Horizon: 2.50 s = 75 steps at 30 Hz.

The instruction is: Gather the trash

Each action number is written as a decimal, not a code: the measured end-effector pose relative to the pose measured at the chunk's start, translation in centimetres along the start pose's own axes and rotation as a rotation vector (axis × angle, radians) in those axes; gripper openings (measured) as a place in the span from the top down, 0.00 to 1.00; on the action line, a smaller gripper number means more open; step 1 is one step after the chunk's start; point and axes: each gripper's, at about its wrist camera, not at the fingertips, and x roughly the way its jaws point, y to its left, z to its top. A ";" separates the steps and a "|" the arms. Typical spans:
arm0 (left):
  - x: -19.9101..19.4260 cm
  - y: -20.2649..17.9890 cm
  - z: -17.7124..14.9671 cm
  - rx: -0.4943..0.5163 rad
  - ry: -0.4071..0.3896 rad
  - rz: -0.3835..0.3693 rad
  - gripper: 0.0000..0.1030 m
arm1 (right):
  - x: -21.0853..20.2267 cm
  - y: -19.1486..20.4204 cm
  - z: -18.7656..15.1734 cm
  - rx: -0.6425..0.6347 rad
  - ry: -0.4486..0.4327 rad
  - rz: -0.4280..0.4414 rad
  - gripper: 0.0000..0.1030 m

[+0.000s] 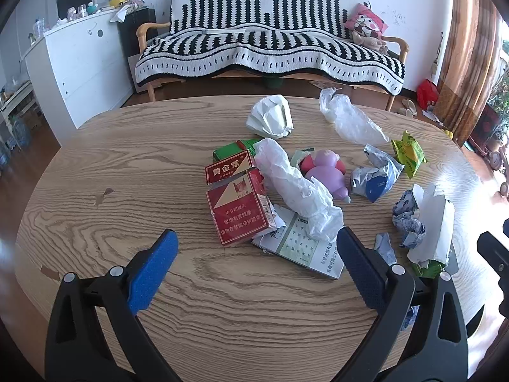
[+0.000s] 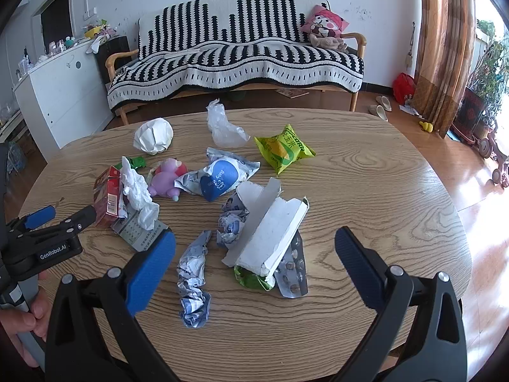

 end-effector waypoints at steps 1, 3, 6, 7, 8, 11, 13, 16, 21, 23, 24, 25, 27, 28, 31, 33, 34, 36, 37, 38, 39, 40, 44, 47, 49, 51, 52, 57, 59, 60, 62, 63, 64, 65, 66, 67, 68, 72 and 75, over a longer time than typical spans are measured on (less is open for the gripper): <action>0.0 0.0 0.1 -0.001 0.001 0.000 0.06 | 0.0 0.0 0.0 0.000 -0.001 0.001 0.06; 0.0 0.0 0.0 -0.002 0.001 0.000 0.06 | 0.0 0.1 0.1 0.000 0.000 0.001 0.06; 0.0 0.0 0.0 0.000 0.002 0.000 0.06 | -0.1 0.0 0.1 0.000 0.001 0.001 0.06; 0.0 0.0 0.1 -0.001 0.002 0.000 0.06 | -0.1 0.0 0.1 -0.001 0.000 0.001 0.06; 0.0 0.0 0.0 -0.001 0.002 0.000 0.06 | -0.1 0.0 0.1 -0.001 0.000 0.000 0.06; 0.0 0.0 0.0 -0.002 0.003 0.000 0.06 | -0.1 0.0 0.1 0.001 0.001 0.002 0.06; 0.0 0.0 0.0 -0.002 0.002 0.001 0.06 | 0.0 0.0 0.0 0.001 0.000 0.001 0.06; 0.0 0.0 0.0 -0.002 0.003 0.000 0.06 | -0.1 0.0 0.1 0.000 -0.001 0.002 0.06; 0.0 0.0 0.0 -0.002 0.004 0.000 0.06 | -0.1 0.0 0.0 0.001 0.000 0.001 0.06; 0.0 0.0 0.0 -0.003 0.004 0.001 0.06 | -0.1 0.0 0.0 0.001 -0.001 0.002 0.06; 0.0 0.0 0.0 -0.003 0.004 0.001 0.06 | -0.1 0.0 0.0 0.001 -0.001 0.002 0.06; 0.0 0.0 0.0 -0.003 0.004 0.000 0.06 | -0.2 0.0 0.1 0.001 -0.001 0.002 0.06; 0.0 0.0 0.0 -0.003 0.004 0.001 0.06 | -0.1 0.0 0.0 0.001 -0.001 0.002 0.06; 0.0 0.0 0.0 -0.003 0.004 0.001 0.06 | -0.1 0.0 0.0 0.002 -0.002 0.001 0.06; 0.1 0.0 -0.1 -0.004 0.005 0.001 0.06 | -0.2 -0.1 0.0 0.002 -0.001 0.002 0.06; 0.1 -0.1 -0.2 -0.005 0.006 0.002 0.06 | -0.1 0.0 0.0 0.001 -0.002 0.002 0.06; 0.1 -0.1 -0.3 -0.005 0.007 0.002 0.06 | -0.1 0.0 0.0 0.002 -0.003 0.002 0.06; 0.2 -0.1 -0.3 -0.005 0.010 0.000 0.06 | -0.1 -0.1 0.0 0.002 -0.002 0.002 0.06; 0.2 0.0 -0.2 -0.008 0.014 -0.003 0.06 | -0.1 -0.1 0.0 0.003 -0.003 0.002 0.06; 0.3 0.1 -0.1 -0.013 0.019 -0.007 0.06 | -0.1 -0.1 0.0 0.004 -0.003 0.001 0.06; 0.4 0.4 0.0 -0.024 0.025 -0.011 0.06 | -0.1 -0.1 0.1 0.006 -0.002 0.001 0.06; 0.8 1.1 0.3 -0.043 0.034 -0.015 0.06 | -0.3 -0.1 0.2 0.009 -0.001 0.001 0.06; 2.3 3.4 0.8 -0.108 0.092 -0.017 0.06 | -0.7 -0.5 0.7 0.025 0.003 0.008 0.06; 4.2 5.0 1.0 -0.181 0.170 -0.056 0.06 | -0.9 -0.8 0.8 0.030 0.000 0.012 0.06; 5.3 5.6 1.4 -0.211 0.191 -0.067 0.06 | -0.8 -0.9 0.9 0.035 0.004 0.017 0.06; 6.4 5.6 2.0 -0.212 0.202 -0.069 0.06 | -0.6 -0.9 0.7 0.037 0.010 0.021 0.06; 7.1 5.3 2.3 -0.207 0.208 -0.070 0.06 | -0.5 -1.0 0.7 0.040 0.013 0.025 0.06; 10.4 4.3 2.5 -0.183 0.280 -0.098 0.06 | -0.1 -1.2 0.6 0.045 0.018 0.021 0.06; 11.2 4.6 2.3 -0.205 0.295 -0.108 0.11 | 0.1 -1.4 0.6 0.051 0.022 0.020 0.06; 11.3 4.7 2.3 -0.208 0.295 -0.107 0.17 | 0.2 -1.6 0.6 0.054 0.024 0.021 0.06; 10.6 4.7 2.3 -0.214 0.270 -0.130 0.44 | 0.6 -2.0 0.6 0.067 0.032 0.027 0.06; 10.2 4.8 2.4 -0.213 0.263 -0.127 0.44 | 0.8 -2.3 0.6 0.075 0.036 0.032 0.06; 9.5 4.9 2.5 -0.211 0.241 -0.115 0.44 | 1.1 -2.5 0.7 0.082 0.040 0.036 0.06; 8.6 5.1 2.7 -0.208 0.218 -0.112 0.45 | 1.3 -2.8 0.7 0.087 0.042 0.038 0.06; 7.8 5.0 2.8 -0.201 0.194 -0.109 0.45 | 1.5 -3.1 0.7 0.097 0.047 0.039 0.06; 6.8 4.9 3.1 -0.186 0.164 -0.104 0.45 | 1.8 -3.4 0.7 0.106 0.051 0.043 0.06; 5.9 4.9 3.3 -0.174 0.138 -0.101 0.45 | 1.9 -3.6 0.7 0.113 0.054 0.050 0.06; 2.8 4.6 3.8 -0.149 0.053 -0.103 0.45 | 3.6 -4.8 0.8 0.179 0.097 0.108 0.06; 1.7 3.4 3.8 -0.130 0.031 -0.123 0.45 | 5.0 -5.3 0.8 0.224 0.137 0.145 0.12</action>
